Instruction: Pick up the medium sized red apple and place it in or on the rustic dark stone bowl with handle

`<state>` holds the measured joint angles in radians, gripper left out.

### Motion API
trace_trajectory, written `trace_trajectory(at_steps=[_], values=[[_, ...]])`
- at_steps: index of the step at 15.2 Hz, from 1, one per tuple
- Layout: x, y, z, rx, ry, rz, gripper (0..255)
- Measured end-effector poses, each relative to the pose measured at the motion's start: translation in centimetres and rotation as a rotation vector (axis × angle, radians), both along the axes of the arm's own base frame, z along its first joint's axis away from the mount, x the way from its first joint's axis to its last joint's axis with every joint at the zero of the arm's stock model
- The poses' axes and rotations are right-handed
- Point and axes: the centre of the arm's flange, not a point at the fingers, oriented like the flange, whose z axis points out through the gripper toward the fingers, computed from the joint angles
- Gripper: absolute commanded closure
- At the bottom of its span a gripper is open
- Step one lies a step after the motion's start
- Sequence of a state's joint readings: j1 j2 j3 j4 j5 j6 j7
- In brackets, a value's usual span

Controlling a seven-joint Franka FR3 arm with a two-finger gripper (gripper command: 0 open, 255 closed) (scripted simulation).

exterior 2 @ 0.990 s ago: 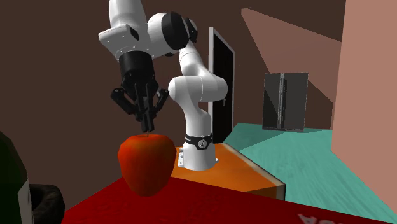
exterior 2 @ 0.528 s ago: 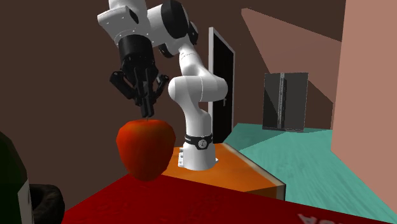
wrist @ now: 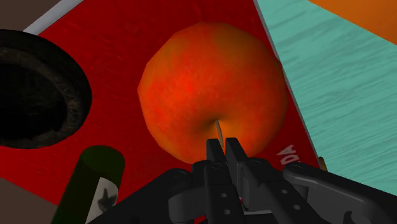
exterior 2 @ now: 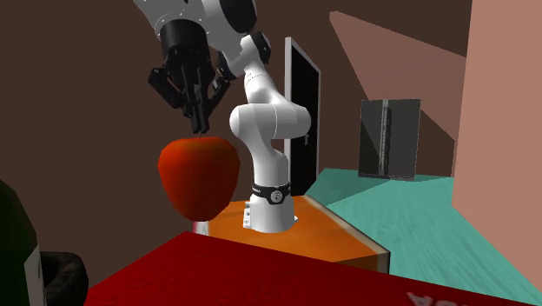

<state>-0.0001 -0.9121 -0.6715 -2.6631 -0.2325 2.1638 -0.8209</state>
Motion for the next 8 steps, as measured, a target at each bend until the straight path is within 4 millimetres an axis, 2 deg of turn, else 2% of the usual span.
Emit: trace_trajectory(at_steps=[8], values=[[0.0, 0.0, 4.2, 0.0, 0.0, 0.0, 255]])
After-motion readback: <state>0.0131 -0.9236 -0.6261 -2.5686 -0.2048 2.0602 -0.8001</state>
